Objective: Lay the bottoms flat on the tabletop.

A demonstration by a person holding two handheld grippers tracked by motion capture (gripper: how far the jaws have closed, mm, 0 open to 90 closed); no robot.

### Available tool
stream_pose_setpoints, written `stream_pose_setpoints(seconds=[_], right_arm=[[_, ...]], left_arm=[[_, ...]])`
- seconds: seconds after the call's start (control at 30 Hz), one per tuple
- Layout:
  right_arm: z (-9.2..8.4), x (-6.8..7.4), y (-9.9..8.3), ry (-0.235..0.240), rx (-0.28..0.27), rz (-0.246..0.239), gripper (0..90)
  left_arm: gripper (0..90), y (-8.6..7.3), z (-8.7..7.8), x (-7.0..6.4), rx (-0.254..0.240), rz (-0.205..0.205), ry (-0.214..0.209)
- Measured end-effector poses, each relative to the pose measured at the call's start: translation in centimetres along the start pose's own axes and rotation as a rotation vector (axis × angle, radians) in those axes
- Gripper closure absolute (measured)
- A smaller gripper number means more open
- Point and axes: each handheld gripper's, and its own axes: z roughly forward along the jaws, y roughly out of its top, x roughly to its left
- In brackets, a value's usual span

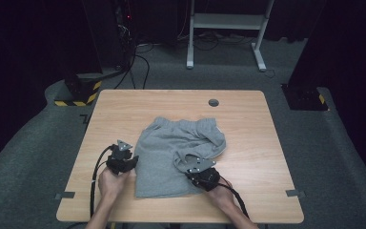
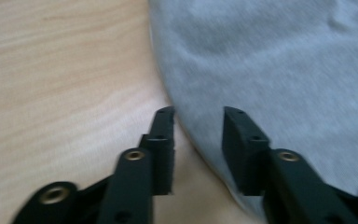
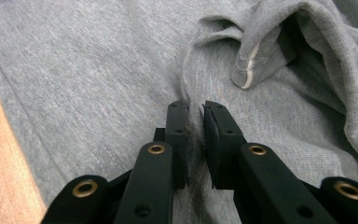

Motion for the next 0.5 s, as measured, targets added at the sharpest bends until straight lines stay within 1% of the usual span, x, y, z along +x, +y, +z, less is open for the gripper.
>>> stream_pose_setpoints(seconds=[0.03, 0.13, 0.2, 0.27, 0.3, 0.37, 0.4, 0.43, 0.47, 0.5], right_arm=[[0.0, 0.0, 0.0, 0.000, 0.000, 0.000, 79.7], [0.1, 0.0, 0.1, -0.002, -0.001, 0.002, 78.9], [0.1, 0.0, 0.1, -0.002, -0.001, 0.003, 78.9], [0.2, 0.1, 0.2, -0.006, 0.004, 0.000, 78.9], [0.2, 0.1, 0.2, -0.005, 0.005, -0.001, 78.9], [0.2, 0.1, 0.3, -0.005, 0.007, 0.000, 78.9], [0.2, 0.1, 0.3, -0.006, 0.007, 0.001, 78.9], [0.2, 0.1, 0.3, -0.009, 0.007, -0.003, 79.0], [0.2, 0.1, 0.3, -0.013, 0.007, -0.005, 79.0], [0.2, 0.1, 0.3, -0.015, 0.006, -0.004, 79.1]], left_arm=[[59.1, -0.6, -0.5, -0.1, -0.005, -0.008, -0.010], [54.2, -2.0, -1.1, -0.3, -0.017, -0.041, -0.045], [53.7, -2.6, -1.3, -0.5, -0.021, -0.051, -0.061], [53.2, -2.8, -1.2, -0.9, -0.016, -0.039, -0.056], [53.4, -2.7, -1.0, -1.0, -0.009, -0.029, -0.045], [57.4, -2.3, -0.4, -1.3, 0.022, 0.009, -0.014], [60.4, -2.2, -0.2, -1.3, 0.021, 0.024, -0.012], [69.4, -1.9, 0.0, -1.3, 0.022, 0.032, -0.008], [72.7, -1.8, 0.1, -1.3, 0.023, 0.036, -0.003], [75.8, -1.5, 0.2, -1.1, 0.035, 0.059, 0.010]])
